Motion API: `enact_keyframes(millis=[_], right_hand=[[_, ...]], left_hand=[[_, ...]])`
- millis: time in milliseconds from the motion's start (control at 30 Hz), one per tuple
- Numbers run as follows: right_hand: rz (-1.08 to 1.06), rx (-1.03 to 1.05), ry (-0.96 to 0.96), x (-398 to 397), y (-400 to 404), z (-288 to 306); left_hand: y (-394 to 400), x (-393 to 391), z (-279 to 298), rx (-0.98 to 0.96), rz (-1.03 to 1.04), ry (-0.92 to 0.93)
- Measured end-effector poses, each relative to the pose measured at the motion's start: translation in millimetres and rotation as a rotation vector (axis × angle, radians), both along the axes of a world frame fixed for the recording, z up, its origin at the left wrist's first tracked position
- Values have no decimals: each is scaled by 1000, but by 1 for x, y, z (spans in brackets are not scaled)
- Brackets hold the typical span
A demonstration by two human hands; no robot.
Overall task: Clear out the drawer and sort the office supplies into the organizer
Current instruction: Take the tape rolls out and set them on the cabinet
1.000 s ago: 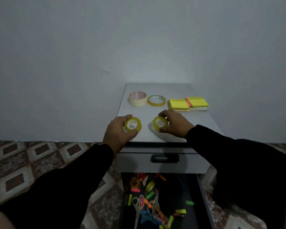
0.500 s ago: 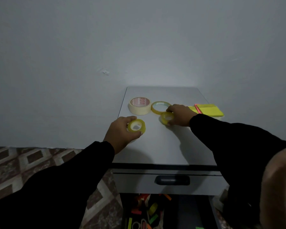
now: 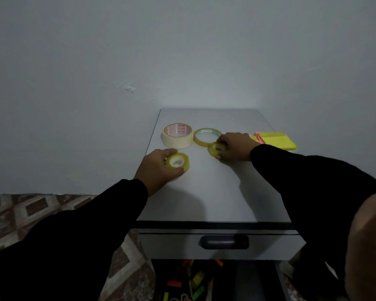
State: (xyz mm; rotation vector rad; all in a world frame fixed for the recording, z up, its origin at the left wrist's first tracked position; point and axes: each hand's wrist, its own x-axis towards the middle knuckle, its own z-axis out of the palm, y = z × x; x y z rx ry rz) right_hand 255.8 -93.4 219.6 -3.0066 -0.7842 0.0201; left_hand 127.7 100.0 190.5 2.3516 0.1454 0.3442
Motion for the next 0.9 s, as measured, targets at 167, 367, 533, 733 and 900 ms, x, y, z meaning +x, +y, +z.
enact_keyframes(millis=[167,367,533,733,900], right_hand=[[18,31,-3,-1,-2,-4],[58,140,-44,-5,-12,0],[94,231,-67,-9,-23,-2],[125,309,-94,-13,-34,-6],[126,309,-105,-15,-40,-10]], left_hand=[[-12,16,1,-10,-8,45],[-29,46,5,54,0,63],[-43,67,4,48,13,59],[-46,81,-5,49,63,56],[-49,84,-7,25,58,55]])
